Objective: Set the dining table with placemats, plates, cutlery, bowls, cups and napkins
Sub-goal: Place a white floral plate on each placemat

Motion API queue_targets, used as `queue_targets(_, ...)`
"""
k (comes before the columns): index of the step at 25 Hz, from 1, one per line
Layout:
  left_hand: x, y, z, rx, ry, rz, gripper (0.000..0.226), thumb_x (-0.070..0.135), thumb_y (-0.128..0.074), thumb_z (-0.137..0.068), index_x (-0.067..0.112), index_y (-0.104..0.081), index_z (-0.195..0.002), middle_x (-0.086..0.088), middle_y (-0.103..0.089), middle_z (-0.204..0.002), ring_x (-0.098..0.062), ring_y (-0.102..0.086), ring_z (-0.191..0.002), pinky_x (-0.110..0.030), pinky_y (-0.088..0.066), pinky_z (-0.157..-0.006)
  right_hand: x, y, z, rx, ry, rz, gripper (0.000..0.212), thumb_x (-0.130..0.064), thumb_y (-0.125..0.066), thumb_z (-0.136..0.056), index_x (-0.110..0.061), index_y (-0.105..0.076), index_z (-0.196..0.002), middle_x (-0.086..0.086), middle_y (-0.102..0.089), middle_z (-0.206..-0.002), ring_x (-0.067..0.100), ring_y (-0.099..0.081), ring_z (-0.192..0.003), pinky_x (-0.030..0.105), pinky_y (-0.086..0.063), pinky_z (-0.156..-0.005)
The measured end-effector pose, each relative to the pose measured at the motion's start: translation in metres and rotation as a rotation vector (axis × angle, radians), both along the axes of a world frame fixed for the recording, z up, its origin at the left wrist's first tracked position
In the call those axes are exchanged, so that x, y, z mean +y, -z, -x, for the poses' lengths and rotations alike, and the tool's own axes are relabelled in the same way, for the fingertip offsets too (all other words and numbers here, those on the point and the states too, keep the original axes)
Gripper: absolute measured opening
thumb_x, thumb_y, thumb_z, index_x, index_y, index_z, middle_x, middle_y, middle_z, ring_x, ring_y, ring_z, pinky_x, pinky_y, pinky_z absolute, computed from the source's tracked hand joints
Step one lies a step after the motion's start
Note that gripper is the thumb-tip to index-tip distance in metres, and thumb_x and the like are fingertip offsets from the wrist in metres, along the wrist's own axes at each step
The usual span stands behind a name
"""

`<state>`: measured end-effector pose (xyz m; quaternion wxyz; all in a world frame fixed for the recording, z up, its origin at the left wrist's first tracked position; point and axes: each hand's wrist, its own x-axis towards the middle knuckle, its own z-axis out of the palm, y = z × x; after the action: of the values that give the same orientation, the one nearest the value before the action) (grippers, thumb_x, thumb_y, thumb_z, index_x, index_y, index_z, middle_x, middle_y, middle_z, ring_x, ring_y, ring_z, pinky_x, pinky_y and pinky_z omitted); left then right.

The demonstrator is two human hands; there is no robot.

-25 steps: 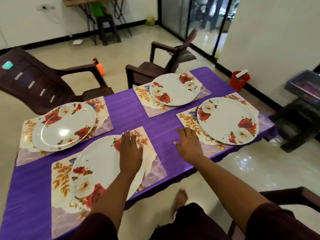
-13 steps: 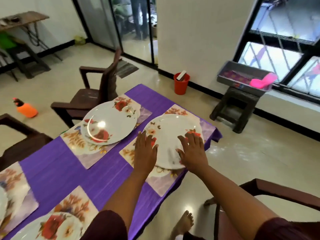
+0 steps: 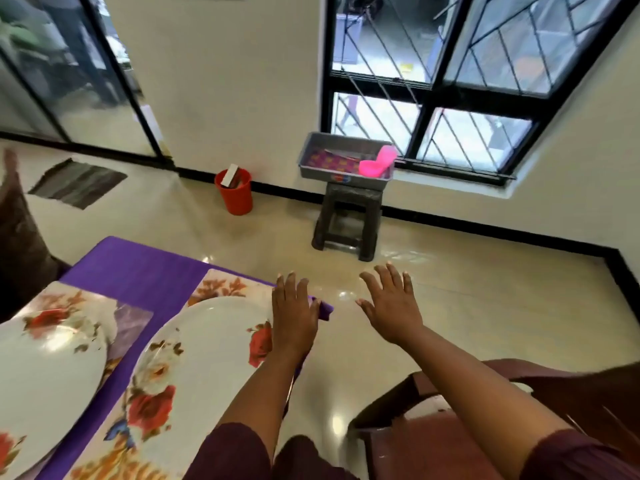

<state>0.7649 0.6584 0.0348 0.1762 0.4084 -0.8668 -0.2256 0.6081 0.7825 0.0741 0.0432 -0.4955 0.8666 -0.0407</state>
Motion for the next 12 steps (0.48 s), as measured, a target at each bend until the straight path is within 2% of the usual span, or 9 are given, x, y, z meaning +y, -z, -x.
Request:
queue_targets(7,-0.034,-0.002,0.110,-0.038,0.114,0.079,0.048,0.036,-0.048,-0.099,0.015,-0.040,-0.142,-0.010,-0.027,-0.156,-0.029,-0.013,-0.148,-0.042,-0.016,-0.121,-0.008,-0.020,0.090,-0.124,0.144,0.019,0.057,-0.050,-0.038,-0.099,-0.029,-0.023,-0.150,0.007,-0.017,-0.159,0.027,0.000,-0.150,0.047,-0.002,-0.120)
queue_targets(12,-0.074,0.024,0.192,-0.113,0.190,0.131,0.048,0.032,-0.050,-0.099,0.010,-0.041,-0.140,-0.015,-0.030,-0.154,-0.032,-0.016,-0.147,-0.045,-0.018,-0.120,-0.036,-0.019,0.163,-0.193,0.241,0.001,0.059,-0.052,-0.039,-0.098,-0.029,-0.021,-0.150,0.008,-0.016,-0.159,0.026,-0.001,-0.150,0.049,-0.002,-0.119)
